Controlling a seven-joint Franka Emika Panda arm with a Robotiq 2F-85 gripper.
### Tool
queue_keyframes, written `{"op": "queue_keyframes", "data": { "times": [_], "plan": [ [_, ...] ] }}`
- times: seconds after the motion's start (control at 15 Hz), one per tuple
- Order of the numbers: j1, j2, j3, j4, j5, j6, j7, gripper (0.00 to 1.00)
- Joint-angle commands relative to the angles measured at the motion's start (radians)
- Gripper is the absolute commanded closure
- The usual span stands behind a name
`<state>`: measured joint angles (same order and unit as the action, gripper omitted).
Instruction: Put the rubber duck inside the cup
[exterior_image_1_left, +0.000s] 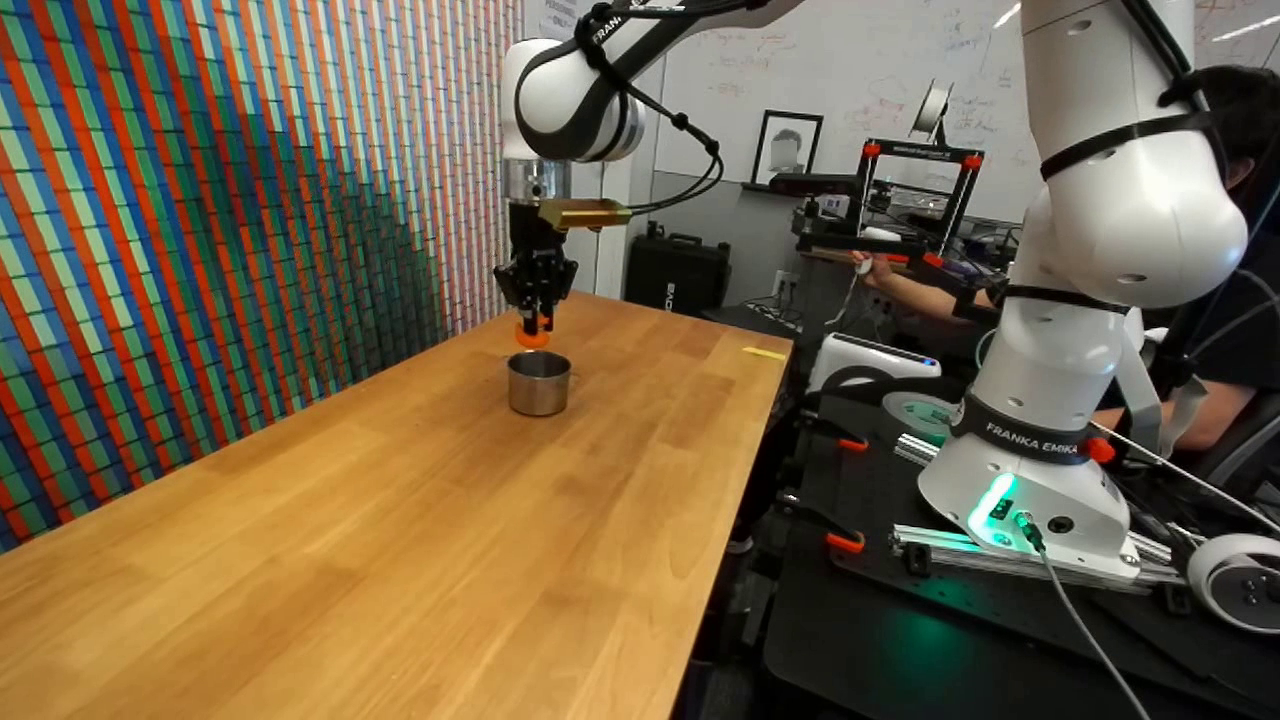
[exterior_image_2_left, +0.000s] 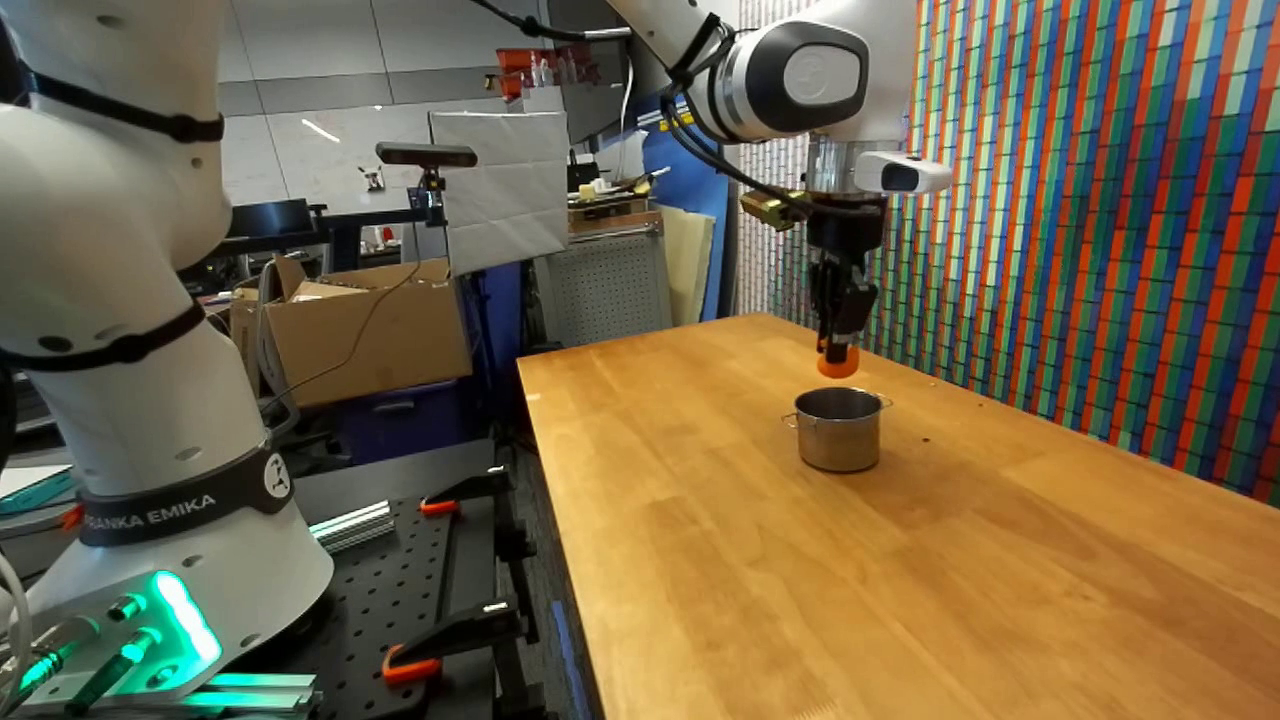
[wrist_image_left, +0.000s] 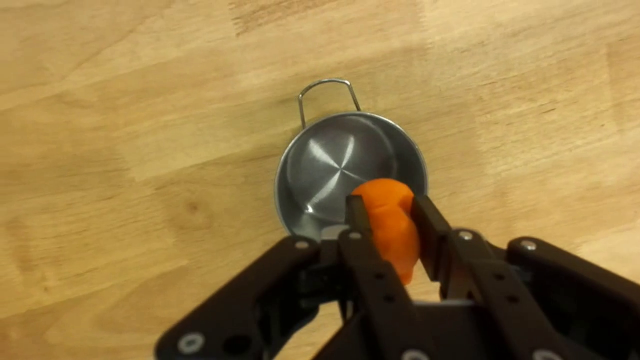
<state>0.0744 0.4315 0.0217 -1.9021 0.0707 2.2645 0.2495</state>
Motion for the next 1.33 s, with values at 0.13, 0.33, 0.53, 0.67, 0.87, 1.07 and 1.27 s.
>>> {"op": "queue_keyframes", "data": {
  "times": [0.13, 0.33, 0.53, 0.67, 0.87, 1.07, 1.27],
  "plan": [
    [0.006, 0.034, -0.028, 0.015, -0.026, 0.008, 0.018, 0.39],
    [0.002, 0.033, -0.03, 0.024, -0.022, -0.001, 0.007, 0.16],
    [-0.006, 0.018, -0.022, 0.052, -0.01, -0.038, -0.015, 0.0],
    [-0.011, 0.008, -0.017, 0.076, -0.008, -0.075, -0.037, 0.0],
    [-0.019, -0.003, -0.008, 0.127, -0.007, -0.188, -0.098, 0.0],
    [-0.028, -0.005, 0.003, 0.185, 0.005, -0.317, -0.173, 0.0],
    [-0.014, -0.002, -0.006, 0.17, -0.011, -0.295, -0.154, 0.0]
  ]
}}
